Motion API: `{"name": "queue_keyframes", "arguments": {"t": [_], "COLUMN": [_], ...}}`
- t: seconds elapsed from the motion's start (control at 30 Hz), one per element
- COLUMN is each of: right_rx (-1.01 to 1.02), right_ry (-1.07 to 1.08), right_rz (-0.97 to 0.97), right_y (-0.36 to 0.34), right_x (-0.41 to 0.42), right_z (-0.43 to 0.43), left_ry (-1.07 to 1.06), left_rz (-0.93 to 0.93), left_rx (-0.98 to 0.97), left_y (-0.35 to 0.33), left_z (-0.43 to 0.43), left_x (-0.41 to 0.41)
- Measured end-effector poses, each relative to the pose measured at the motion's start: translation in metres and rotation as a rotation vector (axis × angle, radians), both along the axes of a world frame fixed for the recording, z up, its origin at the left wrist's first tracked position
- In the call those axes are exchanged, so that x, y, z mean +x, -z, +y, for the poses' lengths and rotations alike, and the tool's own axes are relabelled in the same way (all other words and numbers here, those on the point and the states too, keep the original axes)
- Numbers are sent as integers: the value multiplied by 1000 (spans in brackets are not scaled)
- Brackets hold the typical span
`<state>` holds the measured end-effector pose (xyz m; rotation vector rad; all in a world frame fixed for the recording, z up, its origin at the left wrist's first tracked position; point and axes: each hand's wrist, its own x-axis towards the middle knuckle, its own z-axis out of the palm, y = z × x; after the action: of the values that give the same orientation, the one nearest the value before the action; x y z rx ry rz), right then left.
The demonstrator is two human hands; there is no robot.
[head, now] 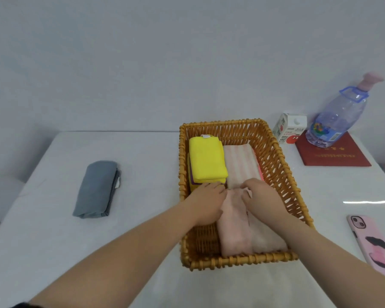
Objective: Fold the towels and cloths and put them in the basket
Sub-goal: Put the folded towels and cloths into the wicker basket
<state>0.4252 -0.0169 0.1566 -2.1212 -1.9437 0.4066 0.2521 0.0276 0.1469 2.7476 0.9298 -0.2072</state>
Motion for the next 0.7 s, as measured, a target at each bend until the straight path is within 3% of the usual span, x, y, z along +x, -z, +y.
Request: {"name": "queue_keyframes", "arguments": {"t": [0.13,0.23,0.33,0.4,0.53,0.63,0.7], "right_rx": [177,240,220,81,-466,-752,-796], "right_ry": [74,96,100,45,63,258,357], "right_rz": [204,362,484,491,567,858,1021], "right_y": [-23,-31,-28,-18,21,50,66], "right_x": [-65,-125,-182,-223,-292,-328,-343], "right_z": [19,33,50,63,91,101,105], "left_ry": [-45,-323,-651,-938,-1420,-1552,-1568], "left_rz": [-470,-703,-754,-708,-551,-670,-771], "left_rx": [163,160,212,157,-114,-426,-562], "left_y": [-21,-10,24,46,71,79,81], "left_z": [10,12,21,33,55,71,79], "left_x": [-59,-123,-187,-231,-292,-312,-318]}}
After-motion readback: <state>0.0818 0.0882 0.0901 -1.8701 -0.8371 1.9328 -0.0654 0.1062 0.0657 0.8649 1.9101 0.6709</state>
